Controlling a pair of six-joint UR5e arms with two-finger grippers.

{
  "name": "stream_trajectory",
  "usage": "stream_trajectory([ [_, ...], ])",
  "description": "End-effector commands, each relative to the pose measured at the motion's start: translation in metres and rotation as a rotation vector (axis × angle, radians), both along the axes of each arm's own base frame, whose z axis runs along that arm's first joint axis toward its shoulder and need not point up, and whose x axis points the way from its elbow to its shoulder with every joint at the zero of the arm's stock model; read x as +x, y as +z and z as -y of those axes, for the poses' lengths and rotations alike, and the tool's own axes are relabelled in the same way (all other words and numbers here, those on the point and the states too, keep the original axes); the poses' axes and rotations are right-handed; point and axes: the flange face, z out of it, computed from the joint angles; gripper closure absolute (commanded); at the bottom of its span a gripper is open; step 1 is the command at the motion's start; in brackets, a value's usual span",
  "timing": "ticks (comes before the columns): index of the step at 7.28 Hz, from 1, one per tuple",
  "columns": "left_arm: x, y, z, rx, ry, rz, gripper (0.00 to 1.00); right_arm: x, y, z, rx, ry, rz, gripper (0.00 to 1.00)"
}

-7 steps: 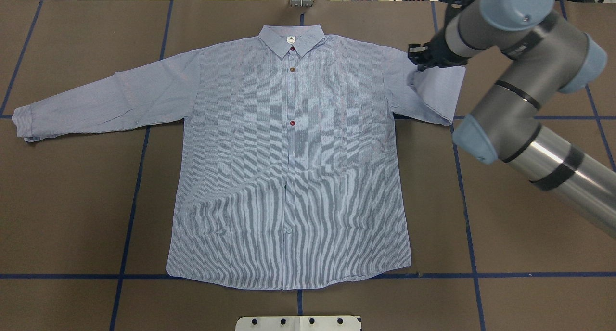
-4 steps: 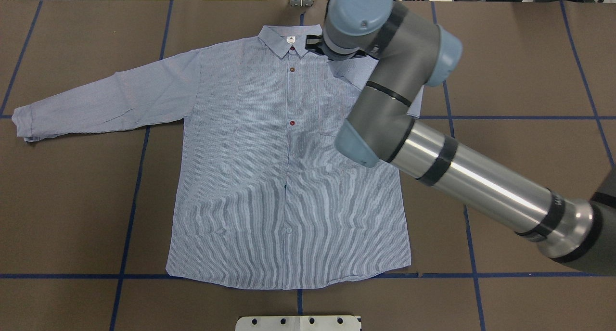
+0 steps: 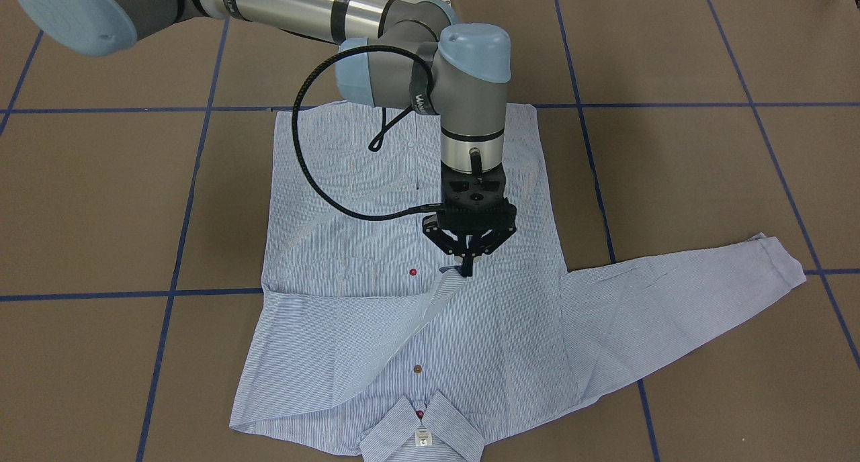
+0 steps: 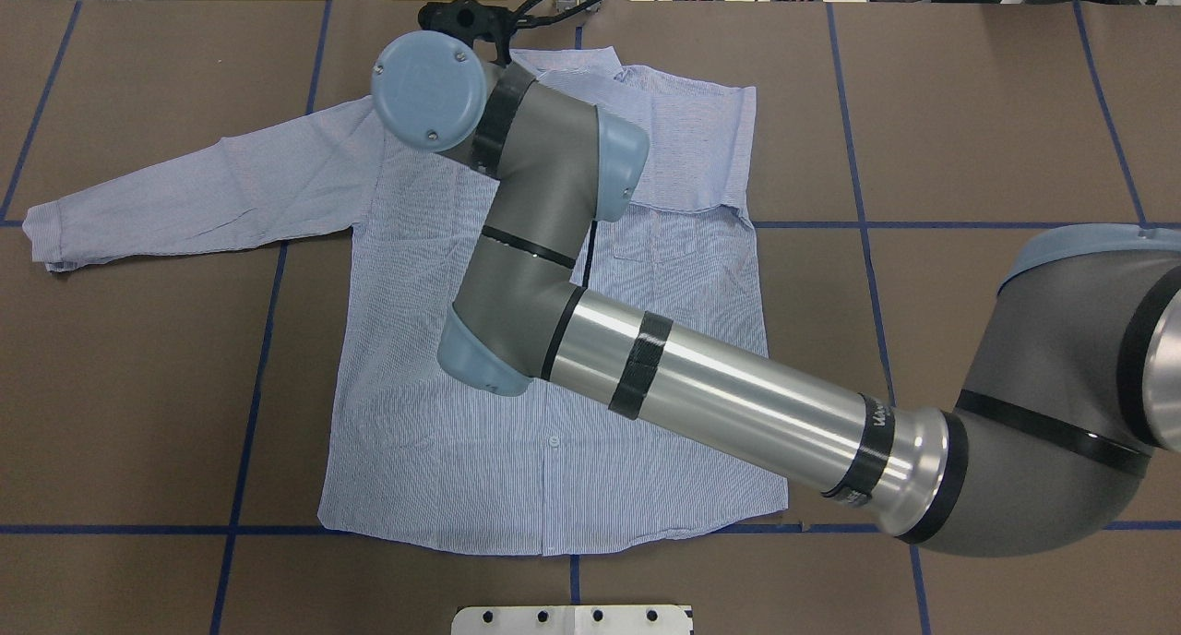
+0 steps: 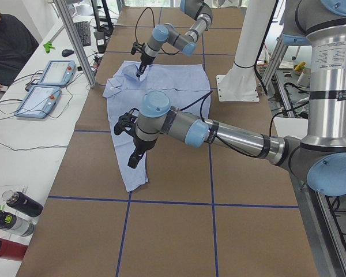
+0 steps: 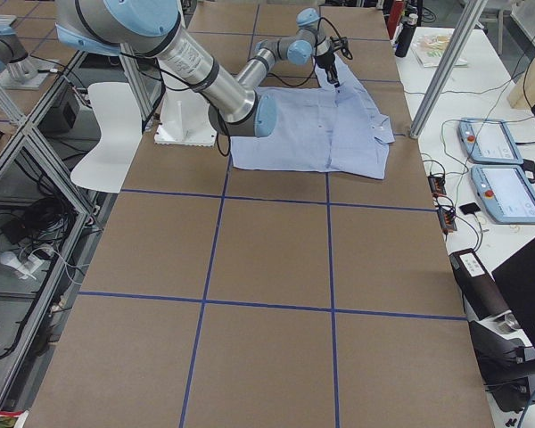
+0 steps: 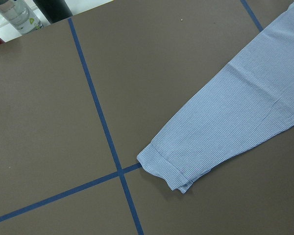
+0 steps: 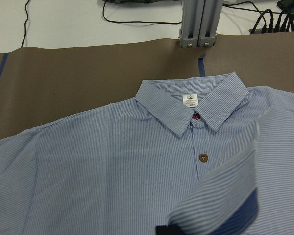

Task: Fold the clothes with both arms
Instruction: 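Carry the grasped sleeve with the right gripper across onto the shirt front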

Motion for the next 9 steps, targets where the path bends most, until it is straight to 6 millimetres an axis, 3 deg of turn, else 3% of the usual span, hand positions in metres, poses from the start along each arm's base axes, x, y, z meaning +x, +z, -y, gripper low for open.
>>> stream_trajectory([
  [1,0.0,0.0,0.0,-0.002,0.0,-0.001,0.0,-0.051,-0.003,-0.025,0.022,-0.003,-0.063,0.96],
  [2,0.0,0.0,0.0,-0.002,0.0,-0.001,0.0,-0.06,0.002,-0.026,0.022,-0.009,-0.088,0.02],
  [4,0.0,0.0,0.0,0.002,0.001,0.0,0.0,-0.07,-0.034,-0.018,0.017,-0.009,-0.096,0.0],
  [6,0.001,-0.001,0.0,0.004,0.002,-0.001,0.0,-0.062,-0.046,-0.012,0.021,-0.001,-0.082,0.0],
  [7,0.002,0.0,0.003,0.007,0.004,-0.001,0.0,-0.048,-0.046,0.005,-0.003,-0.005,-0.068,0.0],
  [9,0.002,-0.001,0.006,0.008,0.004,-0.001,0.0,-0.005,0.0,0.059,-0.051,-0.101,-0.02,0.0],
])
